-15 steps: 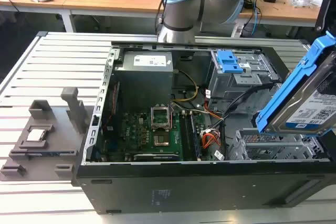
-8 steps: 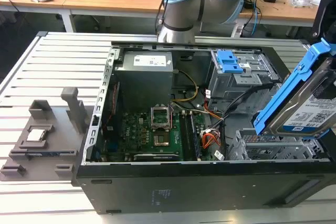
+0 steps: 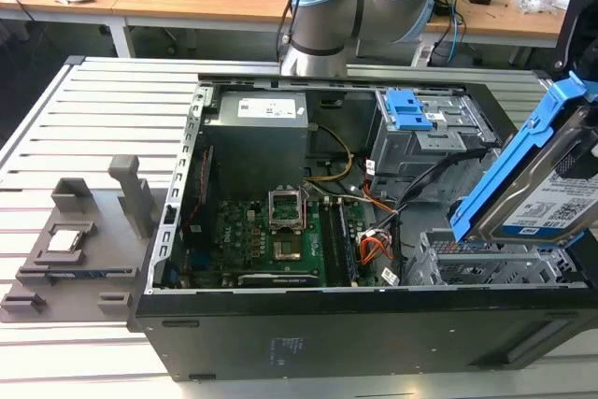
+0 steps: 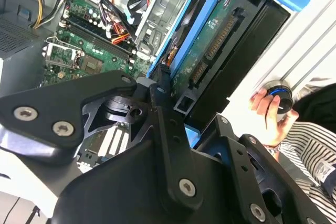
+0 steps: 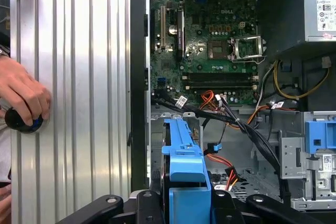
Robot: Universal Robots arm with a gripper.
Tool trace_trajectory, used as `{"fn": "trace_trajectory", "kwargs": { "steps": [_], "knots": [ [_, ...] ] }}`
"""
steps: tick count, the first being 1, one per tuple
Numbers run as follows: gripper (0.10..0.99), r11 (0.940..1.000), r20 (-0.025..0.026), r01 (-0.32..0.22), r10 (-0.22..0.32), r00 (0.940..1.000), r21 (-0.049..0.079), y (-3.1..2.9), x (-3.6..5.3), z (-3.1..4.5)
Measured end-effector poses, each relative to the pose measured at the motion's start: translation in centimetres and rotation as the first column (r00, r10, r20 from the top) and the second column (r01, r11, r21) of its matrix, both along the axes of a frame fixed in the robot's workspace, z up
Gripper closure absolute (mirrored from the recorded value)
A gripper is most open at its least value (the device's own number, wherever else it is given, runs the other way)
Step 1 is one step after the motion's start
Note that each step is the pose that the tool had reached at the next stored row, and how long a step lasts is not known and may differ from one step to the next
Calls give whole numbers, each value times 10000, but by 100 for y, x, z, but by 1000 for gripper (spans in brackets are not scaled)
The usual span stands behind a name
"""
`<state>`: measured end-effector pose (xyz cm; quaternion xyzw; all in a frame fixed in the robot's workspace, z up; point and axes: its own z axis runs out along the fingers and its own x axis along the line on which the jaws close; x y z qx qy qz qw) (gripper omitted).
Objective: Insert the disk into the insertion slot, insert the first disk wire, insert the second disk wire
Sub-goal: 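Insert the disk into the insertion slot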
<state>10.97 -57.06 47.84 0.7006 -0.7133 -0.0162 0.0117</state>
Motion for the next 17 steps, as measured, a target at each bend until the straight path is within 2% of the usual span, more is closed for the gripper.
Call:
{"fn": "trace_trajectory", "kwargs": {
  "steps": [17],
  "knots": [
    [722,10000,0,0,0,10000,-1,0,0,-97]
  ]
}}
